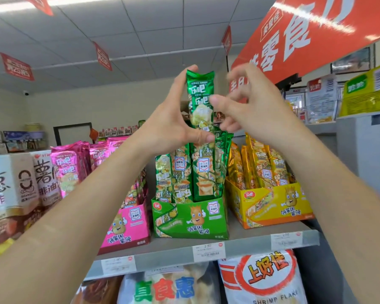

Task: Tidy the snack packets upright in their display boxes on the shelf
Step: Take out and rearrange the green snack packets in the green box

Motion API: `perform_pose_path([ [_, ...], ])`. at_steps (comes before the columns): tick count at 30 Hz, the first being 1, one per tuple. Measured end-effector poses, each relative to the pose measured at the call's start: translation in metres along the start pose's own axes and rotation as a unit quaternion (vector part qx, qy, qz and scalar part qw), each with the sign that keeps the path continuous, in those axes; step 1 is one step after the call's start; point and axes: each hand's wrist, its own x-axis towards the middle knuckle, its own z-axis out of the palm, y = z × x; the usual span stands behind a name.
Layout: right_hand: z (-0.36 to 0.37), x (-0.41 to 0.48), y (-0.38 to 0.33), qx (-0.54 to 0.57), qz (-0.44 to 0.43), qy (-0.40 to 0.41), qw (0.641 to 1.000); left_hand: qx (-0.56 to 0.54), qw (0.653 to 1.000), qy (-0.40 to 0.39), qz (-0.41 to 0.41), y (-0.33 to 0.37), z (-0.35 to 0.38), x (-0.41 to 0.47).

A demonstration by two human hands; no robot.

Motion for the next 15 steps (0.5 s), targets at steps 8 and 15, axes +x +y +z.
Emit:
perform_pose_path([
  [8, 0.048, -0.119, 0.058, -0.290, 0.020, -0.165, 0.943, -0.007, 0.998, 0.068, -0.010, -0.008, 0.001, -0.002],
  [15, 0.050, -0.125, 0.065, -0.231, 0.017, -0.118, 0.966, 0.055, 0.997, 0.042, -0.038, -0.006, -0.001, 0.002],
])
